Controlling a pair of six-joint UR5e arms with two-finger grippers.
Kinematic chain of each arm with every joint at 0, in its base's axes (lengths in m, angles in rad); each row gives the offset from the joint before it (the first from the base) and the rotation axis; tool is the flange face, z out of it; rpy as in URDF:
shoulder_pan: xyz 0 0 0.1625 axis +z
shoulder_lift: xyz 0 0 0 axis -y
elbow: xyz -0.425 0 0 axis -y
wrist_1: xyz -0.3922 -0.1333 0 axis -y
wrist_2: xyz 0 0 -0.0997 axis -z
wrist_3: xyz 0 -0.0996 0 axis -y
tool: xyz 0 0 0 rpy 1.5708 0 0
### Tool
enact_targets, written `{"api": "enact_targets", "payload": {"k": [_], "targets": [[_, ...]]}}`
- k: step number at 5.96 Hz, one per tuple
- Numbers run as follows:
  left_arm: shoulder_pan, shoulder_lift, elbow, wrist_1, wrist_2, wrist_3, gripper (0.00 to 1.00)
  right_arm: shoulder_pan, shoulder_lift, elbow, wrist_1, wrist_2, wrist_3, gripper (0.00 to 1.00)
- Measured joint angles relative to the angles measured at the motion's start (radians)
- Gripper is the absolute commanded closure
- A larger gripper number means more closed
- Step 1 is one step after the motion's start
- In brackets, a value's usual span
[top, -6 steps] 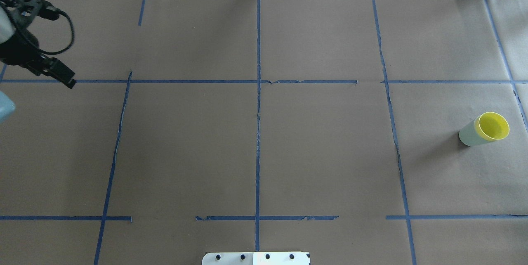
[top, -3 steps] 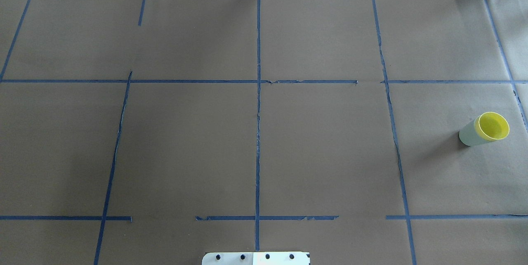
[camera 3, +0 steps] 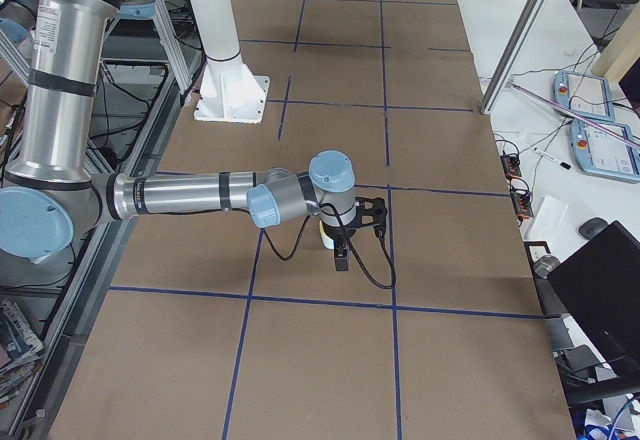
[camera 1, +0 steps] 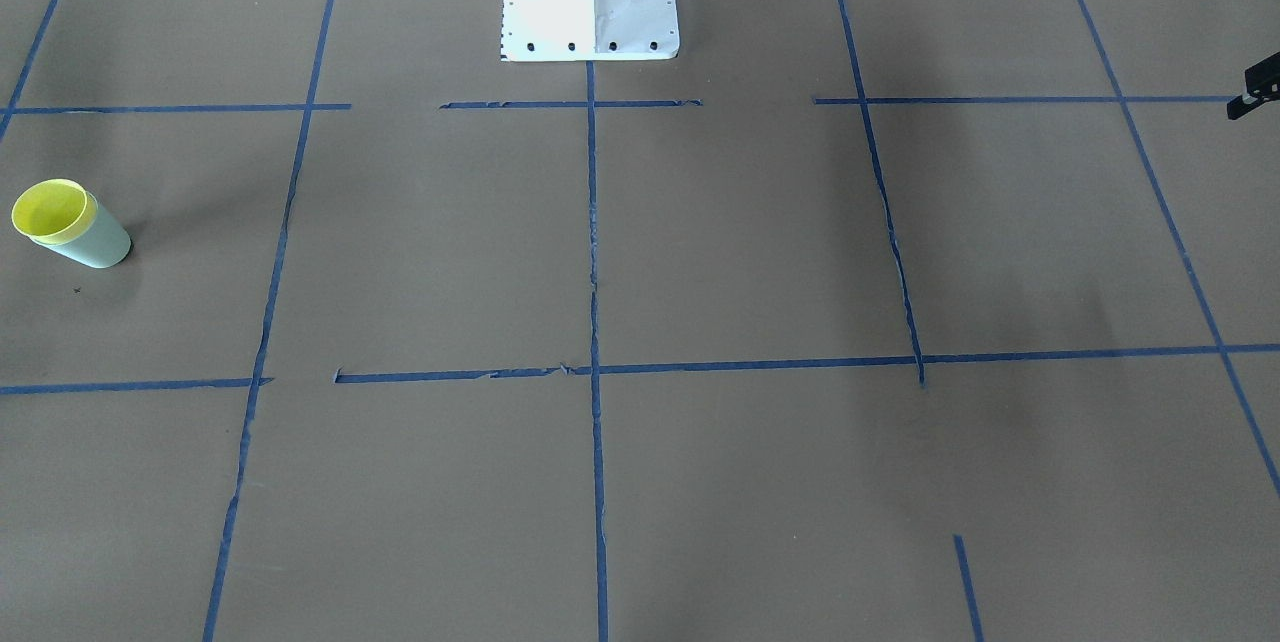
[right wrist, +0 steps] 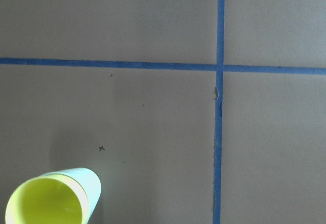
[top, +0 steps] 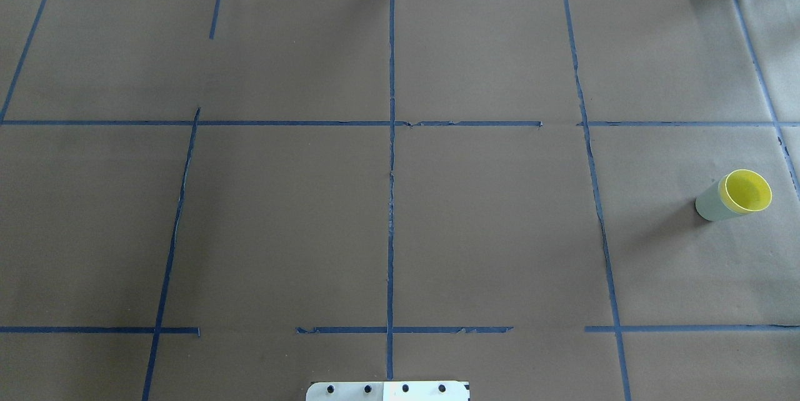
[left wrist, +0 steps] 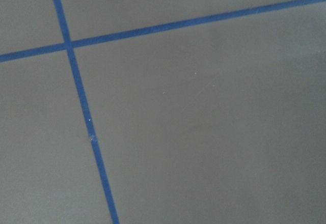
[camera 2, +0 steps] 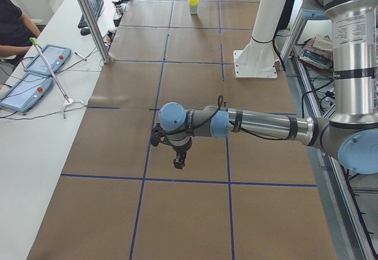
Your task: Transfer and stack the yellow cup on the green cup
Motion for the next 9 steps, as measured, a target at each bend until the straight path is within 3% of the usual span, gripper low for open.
{"api": "enact_targets", "payload": {"k": [3, 9], "targets": [[-0.038, -0.003, 0.039, 0.008, 0.003, -0.032, 0.0, 0.069, -0.005, 0.045, -0.281, 0.048, -0.263, 0.0], [-0.042, -0.004, 0.024, 0.043, 0.013, -0.074, 0.0, 0.069, -0.021, 0.027, -0.317, 0.023, -0.288, 0.0]]}}
